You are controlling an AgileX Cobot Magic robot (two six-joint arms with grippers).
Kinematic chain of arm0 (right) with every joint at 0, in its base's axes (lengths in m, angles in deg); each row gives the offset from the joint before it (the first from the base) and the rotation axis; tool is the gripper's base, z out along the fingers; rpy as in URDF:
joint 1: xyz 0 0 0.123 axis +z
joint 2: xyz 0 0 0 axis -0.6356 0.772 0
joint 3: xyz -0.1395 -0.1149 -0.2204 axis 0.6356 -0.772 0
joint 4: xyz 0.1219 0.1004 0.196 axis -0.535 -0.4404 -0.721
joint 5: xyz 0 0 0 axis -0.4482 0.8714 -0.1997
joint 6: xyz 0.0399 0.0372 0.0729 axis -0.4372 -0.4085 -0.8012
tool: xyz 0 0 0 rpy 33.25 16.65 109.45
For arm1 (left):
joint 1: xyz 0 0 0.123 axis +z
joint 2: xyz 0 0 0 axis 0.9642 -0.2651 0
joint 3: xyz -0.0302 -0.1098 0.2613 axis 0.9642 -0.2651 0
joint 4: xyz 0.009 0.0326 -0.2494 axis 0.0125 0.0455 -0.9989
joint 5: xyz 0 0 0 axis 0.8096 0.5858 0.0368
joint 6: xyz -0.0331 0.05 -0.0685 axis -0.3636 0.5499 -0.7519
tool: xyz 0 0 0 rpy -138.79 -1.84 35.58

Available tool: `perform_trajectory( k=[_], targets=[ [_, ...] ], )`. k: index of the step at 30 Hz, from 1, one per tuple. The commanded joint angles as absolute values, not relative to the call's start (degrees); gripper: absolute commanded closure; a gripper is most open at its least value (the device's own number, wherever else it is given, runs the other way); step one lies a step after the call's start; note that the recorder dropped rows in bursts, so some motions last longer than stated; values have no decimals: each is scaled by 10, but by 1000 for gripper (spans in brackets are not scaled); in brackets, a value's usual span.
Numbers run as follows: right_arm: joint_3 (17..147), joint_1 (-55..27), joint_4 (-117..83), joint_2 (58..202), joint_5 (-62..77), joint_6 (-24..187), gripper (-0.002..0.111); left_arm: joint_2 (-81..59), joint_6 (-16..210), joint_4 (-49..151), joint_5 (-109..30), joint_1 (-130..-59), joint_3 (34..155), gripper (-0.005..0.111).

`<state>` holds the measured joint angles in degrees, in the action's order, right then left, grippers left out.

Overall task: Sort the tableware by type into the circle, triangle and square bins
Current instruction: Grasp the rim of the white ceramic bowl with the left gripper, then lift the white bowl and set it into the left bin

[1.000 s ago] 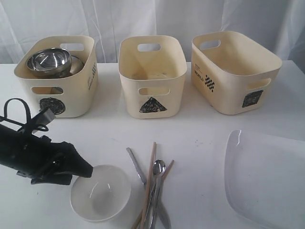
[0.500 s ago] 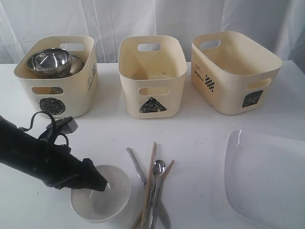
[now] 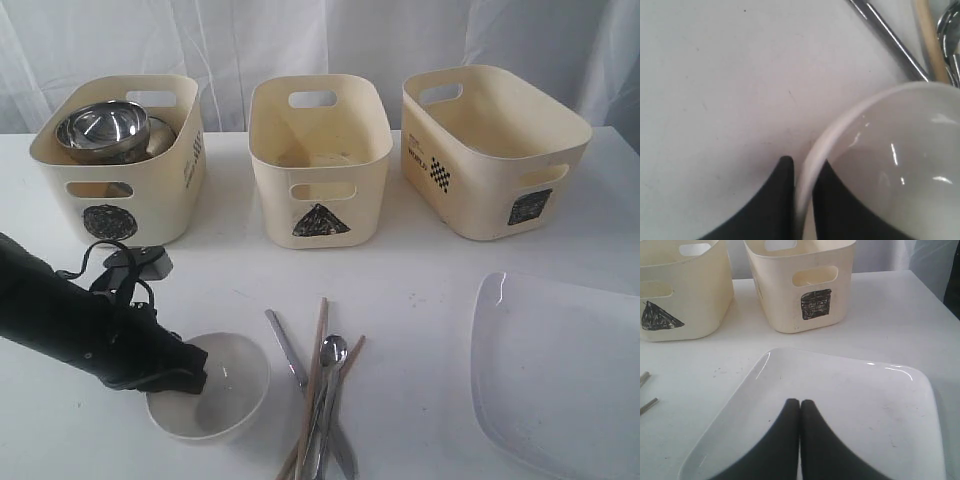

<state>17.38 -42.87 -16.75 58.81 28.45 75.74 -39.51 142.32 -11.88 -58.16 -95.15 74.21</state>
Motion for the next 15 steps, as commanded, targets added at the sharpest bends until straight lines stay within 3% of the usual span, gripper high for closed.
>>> perform_trajectory(
  k=[1,8,15],
  targets=[
    [173,-429,-168,584,277,760,108,-366,1418,-103,-534,-953,758,107],
    [173,-429,-168,584,277,760,108,-231,1421,-103,-449,-953,858,107],
    [173,-429,-168,584,277,760,108,-166,1421,-93,-42,-953,946,107]
  ],
)
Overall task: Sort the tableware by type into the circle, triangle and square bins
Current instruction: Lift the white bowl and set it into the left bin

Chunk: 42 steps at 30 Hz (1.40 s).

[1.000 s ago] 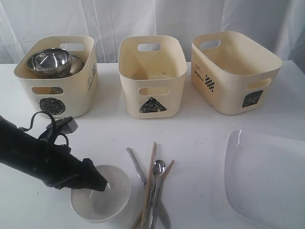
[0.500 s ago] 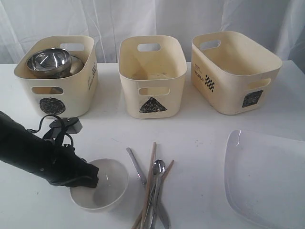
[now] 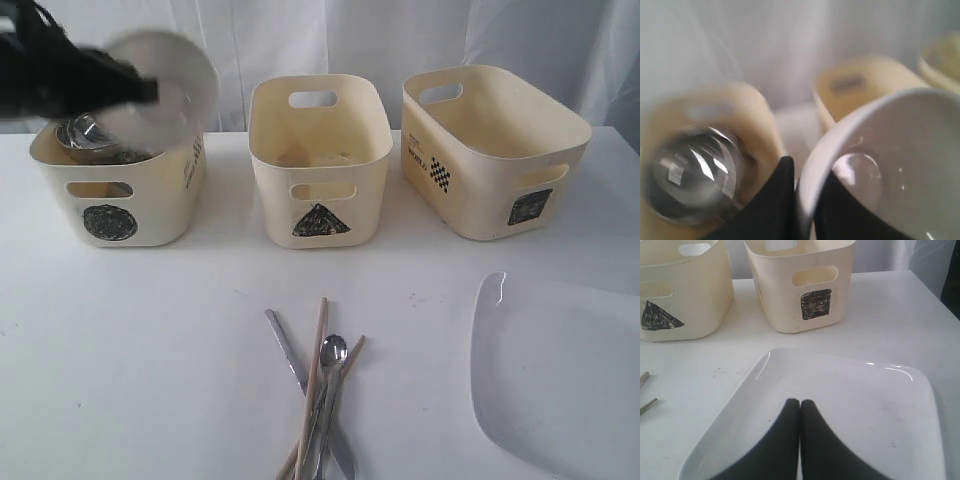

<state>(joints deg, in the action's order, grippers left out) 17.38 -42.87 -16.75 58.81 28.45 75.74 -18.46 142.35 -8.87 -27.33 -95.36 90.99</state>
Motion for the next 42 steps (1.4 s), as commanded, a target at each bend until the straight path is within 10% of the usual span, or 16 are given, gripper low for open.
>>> perform_trajectory(
  k=[1,12,38,42],
  targets=[
    [173,-429,-168,584,277,760,108,-171,1413,-87,13,-953,951,107],
    [173,-429,-168,584,277,760,108,-428,1175,365,-5,-916,1091,107],
    [173,-429,-168,584,277,760,108,-530,1198,120,-354,-794,1204,107],
    [173,-429,-168,584,277,760,108,-530,1200,126,-356,-794,1205,89]
  ],
)
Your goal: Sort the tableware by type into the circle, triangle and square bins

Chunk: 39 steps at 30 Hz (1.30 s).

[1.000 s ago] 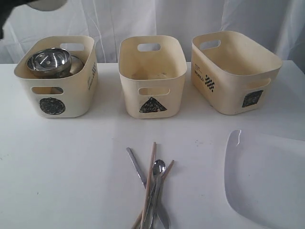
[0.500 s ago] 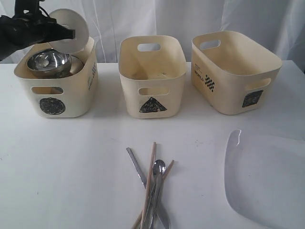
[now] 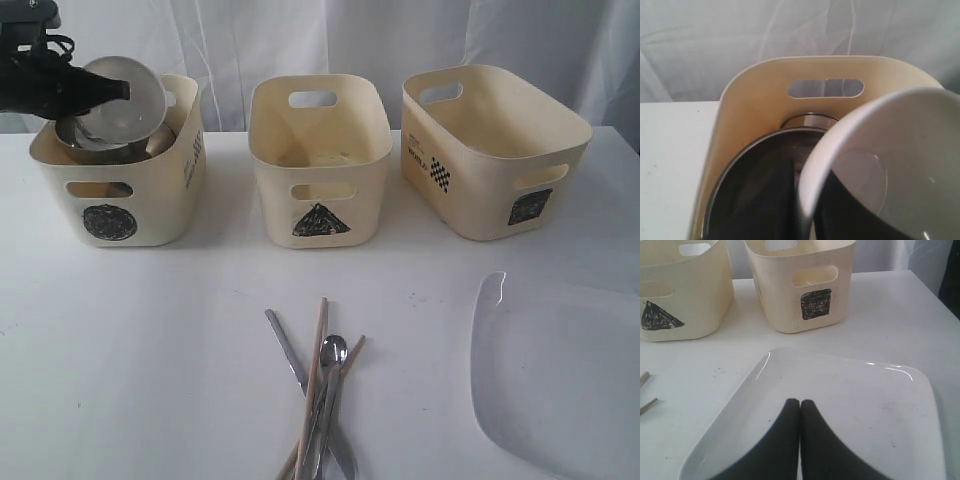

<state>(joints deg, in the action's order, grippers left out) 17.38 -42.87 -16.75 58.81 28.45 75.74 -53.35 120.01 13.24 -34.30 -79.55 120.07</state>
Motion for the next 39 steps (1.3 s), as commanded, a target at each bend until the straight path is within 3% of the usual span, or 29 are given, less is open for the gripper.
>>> perform_trajectory(
  k=[1,4,7,10,17,19,21,28,33,39],
  targets=[
    [173,-429,-168,584,277,760,108,-530,1200,126,-362,-794,1205,80],
    [173,-429,-168,584,277,760,108,-530,1197,122,-387,-794,1215,50],
    [173,-429,-168,584,277,760,108,-526,1189,119,-417,-794,1227,31],
    [173,-429,-168,584,277,760,108,-505,1190,121,-452,-794,1241,26],
    [173,-429,-168,584,277,760,108,-420,1215,174,-556,-794,1252,27],
    [173,-429,-168,584,277,760,108,-399,1202,189,-631,-794,1252,31],
    [173,-429,-168,584,277,760,108,-386,1183,207,-699,-794,1251,43],
    [173,-429,-168,584,277,760,108,-385,1070,299,-840,-794,1218,107],
    [173,-429,-168,584,277,760,108,-340,1000,299,-874,-794,1195,107],
    [173,-429,-168,584,277,760,108,-241,957,333,-812,-794,1194,107]
  ],
)
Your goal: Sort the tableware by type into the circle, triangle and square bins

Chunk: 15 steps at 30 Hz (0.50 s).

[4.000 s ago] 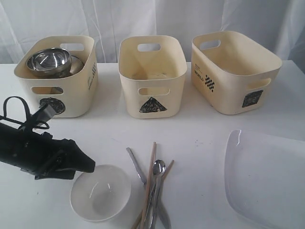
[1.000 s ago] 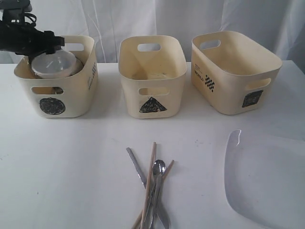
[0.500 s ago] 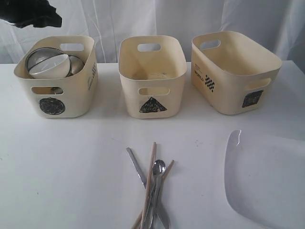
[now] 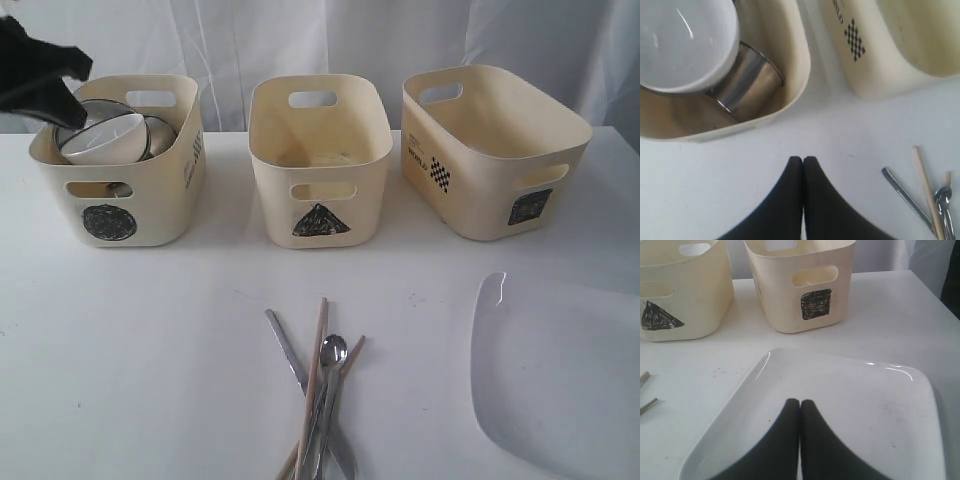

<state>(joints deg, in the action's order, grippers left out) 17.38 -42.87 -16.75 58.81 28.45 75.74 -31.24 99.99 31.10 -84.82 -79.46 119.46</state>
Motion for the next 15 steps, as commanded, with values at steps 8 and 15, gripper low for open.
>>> perform_trajectory(
  k=[8,15],
  targets=[
    [173,-429,-168,584,277,760,108,-77,896,347,-598,-794,1194,107],
    [173,-429,-168,584,277,760,108,-27,896,468,-653,-794,1194,107]
  ],
)
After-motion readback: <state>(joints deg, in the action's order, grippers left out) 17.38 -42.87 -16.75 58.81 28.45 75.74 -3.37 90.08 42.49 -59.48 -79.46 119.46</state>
